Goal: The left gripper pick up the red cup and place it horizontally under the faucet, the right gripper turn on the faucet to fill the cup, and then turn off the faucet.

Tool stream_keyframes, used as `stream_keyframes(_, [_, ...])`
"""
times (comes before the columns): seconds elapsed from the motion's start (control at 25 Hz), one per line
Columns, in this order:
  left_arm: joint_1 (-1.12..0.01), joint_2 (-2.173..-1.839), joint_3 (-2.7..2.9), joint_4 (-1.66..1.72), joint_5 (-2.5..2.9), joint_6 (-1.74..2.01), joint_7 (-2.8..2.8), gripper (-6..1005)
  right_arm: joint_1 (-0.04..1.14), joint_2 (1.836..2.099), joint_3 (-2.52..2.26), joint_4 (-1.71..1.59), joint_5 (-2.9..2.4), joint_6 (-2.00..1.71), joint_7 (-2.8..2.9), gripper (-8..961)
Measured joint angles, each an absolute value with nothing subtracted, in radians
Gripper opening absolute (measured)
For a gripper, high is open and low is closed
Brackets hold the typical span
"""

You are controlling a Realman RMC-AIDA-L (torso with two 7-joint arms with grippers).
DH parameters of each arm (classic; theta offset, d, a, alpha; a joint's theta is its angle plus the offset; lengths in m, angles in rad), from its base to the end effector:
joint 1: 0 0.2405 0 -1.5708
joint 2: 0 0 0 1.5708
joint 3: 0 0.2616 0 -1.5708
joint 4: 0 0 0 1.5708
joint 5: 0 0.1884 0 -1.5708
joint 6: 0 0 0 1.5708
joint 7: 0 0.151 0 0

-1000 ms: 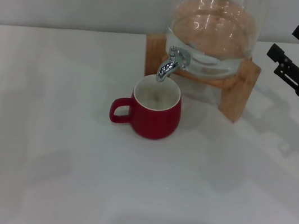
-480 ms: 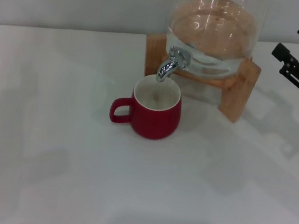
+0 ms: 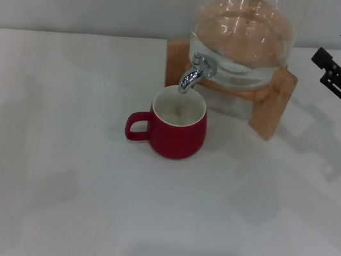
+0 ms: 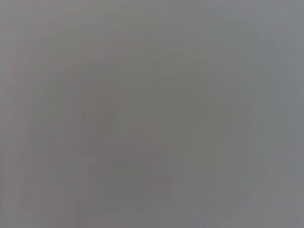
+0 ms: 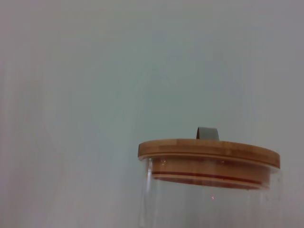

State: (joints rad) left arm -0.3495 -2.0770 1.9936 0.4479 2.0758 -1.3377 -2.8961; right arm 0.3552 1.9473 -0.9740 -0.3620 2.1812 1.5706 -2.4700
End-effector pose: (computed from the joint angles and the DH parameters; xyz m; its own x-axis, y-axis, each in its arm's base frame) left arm -0.3101 0.3252 0.0759 0.7322 -0.3483 0.5853 0.6807 0.3438 -0.6468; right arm 0.2817 0.3089 0.0728 0.6432 0.2761 -0.7142 -0.4480 -0.6207 -0.6435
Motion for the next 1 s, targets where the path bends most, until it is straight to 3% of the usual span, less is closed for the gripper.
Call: stream_keyframes(1.0, [-0.340, -2.080, 1.997, 0.448, 2.080, -1.363, -2.896, 696, 0.351, 1.950, -0.972, -0.361, 2.181, 1.588, -2.469, 689])
